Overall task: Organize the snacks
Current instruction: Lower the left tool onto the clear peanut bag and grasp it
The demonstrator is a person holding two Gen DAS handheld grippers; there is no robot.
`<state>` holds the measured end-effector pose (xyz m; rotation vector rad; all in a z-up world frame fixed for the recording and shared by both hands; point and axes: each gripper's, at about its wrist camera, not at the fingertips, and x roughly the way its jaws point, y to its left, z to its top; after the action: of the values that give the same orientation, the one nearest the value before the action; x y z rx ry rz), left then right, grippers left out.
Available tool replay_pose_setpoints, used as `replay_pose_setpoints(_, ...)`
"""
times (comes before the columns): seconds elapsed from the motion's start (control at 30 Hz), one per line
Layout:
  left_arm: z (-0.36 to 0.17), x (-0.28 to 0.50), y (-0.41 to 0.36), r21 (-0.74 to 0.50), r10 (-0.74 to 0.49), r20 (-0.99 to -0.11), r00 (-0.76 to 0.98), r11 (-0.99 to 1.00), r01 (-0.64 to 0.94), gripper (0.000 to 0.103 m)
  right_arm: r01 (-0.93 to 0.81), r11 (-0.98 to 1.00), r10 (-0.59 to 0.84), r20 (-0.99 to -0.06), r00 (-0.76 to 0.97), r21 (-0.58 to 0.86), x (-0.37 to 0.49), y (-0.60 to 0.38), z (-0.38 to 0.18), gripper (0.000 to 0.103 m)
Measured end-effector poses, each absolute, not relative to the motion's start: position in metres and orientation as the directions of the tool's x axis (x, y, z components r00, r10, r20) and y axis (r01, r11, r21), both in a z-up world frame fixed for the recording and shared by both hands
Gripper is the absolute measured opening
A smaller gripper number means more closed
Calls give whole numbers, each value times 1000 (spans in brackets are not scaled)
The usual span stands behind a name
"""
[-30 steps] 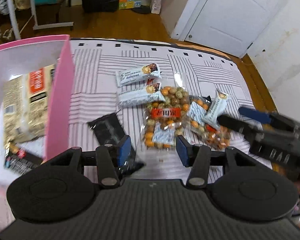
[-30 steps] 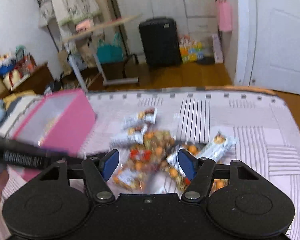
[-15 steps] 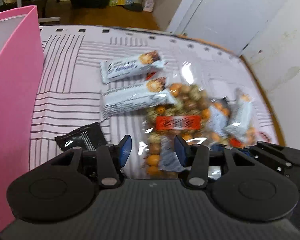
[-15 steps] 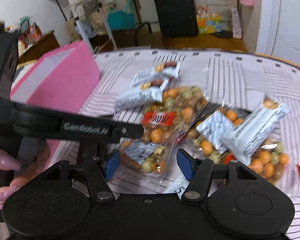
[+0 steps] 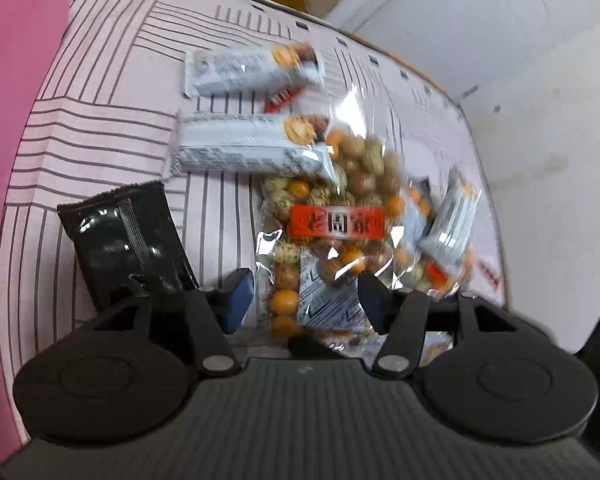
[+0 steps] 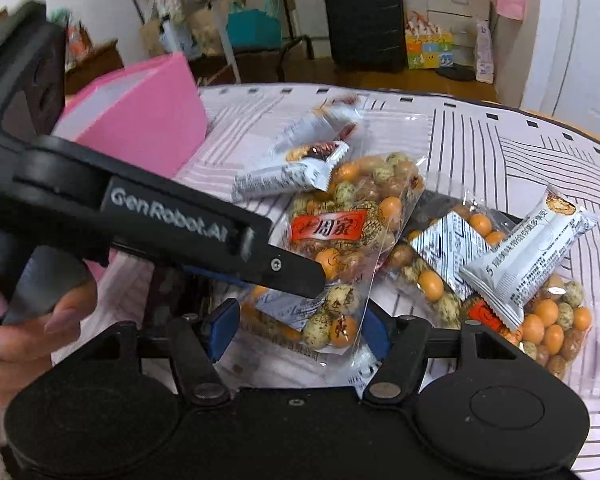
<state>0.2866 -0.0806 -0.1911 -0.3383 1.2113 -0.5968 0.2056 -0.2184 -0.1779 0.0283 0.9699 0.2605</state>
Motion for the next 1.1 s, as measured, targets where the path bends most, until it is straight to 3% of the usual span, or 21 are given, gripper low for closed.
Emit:
replay_pose_setpoints(0.23, -189, 271, -84, -589, -632, -765, 127, 765, 260, 55, -233, 967, 207, -851, 483, 103, 187, -225, -165, 67)
replay_pose_setpoints(0.33, -189, 268, -93, -576, -623, -771, 136, 772, 270, 55, -206, 976, 166, -852, 496, 70, 189, -224, -165, 85)
replay_pose_setpoints(0.53, -196, 263, -91, -580, -614, -765, 195, 788, 207, 57, -227, 974, 115, -843, 526, -9, 199, -205, -184, 95)
replay_pose_setpoints(1.1, -186, 250, -97, -513, -592, -775, 222, 794, 326, 54, -202, 979, 98, -820, 564, -22, 194, -199, -188, 81)
